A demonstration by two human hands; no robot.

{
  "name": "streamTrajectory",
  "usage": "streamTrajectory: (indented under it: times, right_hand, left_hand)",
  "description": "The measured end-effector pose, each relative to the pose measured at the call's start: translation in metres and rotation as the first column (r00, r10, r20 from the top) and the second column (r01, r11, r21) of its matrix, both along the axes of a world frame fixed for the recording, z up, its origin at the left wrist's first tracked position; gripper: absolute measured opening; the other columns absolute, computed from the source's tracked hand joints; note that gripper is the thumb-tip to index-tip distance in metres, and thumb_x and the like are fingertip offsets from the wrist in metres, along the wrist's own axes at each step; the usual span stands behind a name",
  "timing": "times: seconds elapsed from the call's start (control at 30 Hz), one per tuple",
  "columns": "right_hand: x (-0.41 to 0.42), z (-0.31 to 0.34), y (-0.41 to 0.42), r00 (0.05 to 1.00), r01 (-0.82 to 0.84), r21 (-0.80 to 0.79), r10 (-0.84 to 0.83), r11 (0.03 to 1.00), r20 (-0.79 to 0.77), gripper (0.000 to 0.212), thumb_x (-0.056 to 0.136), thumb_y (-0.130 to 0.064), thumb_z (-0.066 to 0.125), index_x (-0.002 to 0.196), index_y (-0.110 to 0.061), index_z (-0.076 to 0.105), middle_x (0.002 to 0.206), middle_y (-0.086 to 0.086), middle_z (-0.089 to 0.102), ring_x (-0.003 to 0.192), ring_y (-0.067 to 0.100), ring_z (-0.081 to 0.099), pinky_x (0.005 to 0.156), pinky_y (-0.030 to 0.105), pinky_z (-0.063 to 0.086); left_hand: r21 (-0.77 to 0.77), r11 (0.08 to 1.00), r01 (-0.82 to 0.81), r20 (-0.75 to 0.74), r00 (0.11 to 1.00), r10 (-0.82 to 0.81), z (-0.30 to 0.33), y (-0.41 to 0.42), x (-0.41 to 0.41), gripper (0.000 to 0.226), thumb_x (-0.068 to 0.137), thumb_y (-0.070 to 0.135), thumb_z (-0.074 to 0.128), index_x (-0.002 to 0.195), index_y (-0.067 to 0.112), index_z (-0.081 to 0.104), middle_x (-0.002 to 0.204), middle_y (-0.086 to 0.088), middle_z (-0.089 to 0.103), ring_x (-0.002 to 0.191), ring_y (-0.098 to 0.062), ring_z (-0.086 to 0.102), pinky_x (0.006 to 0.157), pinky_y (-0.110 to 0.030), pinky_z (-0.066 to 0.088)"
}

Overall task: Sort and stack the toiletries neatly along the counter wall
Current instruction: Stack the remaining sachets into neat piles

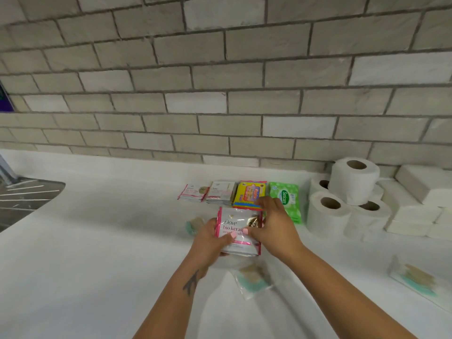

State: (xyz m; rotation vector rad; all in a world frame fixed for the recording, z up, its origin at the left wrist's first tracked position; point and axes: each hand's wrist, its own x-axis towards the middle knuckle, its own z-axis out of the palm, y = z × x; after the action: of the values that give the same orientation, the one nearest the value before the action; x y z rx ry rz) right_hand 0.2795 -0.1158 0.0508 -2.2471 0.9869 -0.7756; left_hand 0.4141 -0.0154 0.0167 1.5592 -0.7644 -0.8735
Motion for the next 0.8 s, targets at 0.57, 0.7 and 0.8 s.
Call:
streamTrajectory:
  times: [0.57, 0.7, 0.8]
  right_hand:
    - [0.142, -0.049, -0.023, 0.881, -0.462, -0.66, 0.395, 0.593, -0.262, 0.028, 0.066, -0.015, 0.056, 0.092, -0.023, 0.062, 0.084, -0.004, 0.062, 0.076, 0.017, 0.059, 0.072, 0.027, 0.035]
    - [0.182, -0.051, -0.046, 0.867, -0.493, -0.666, 0.38, 0.56, -0.322, 0.035, 0.065, -0.014, 0.061, 0.098, -0.026, 0.064, 0.086, -0.005, 0.064, 0.077, 0.016, 0.061, 0.078, 0.028, 0.039]
    - [0.212, -0.056, -0.069, 0.871, -0.491, -0.634, 0.338, 0.597, -0.356, 0.042, 0.061, -0.012, 0.068, 0.099, -0.03, 0.064, 0.088, -0.008, 0.065, 0.078, 0.015, 0.062, 0.078, 0.03, 0.042]
  left_hand:
    - [0.213, 0.973, -0.092, -0.114, 0.986, 0.118, 0.012, -0.02, 0.146, 0.015, 0.088, 0.006, 0.051, 0.097, 0.013, 0.061, 0.085, -0.004, 0.066, 0.073, -0.014, 0.061, 0.055, -0.022, 0.049]
    - [0.263, 0.96, -0.1, -0.106, 0.986, 0.132, 0.013, -0.042, 0.191, 0.024, 0.089, 0.005, 0.047, 0.11, 0.007, 0.057, 0.095, -0.007, 0.064, 0.079, -0.016, 0.059, 0.052, -0.022, 0.048]
    - [0.275, 0.955, -0.109, -0.068, 0.989, 0.132, 0.012, -0.065, 0.219, 0.023, 0.092, 0.006, 0.041, 0.112, 0.008, 0.053, 0.095, -0.007, 0.061, 0.079, -0.015, 0.057, 0.056, -0.023, 0.048]
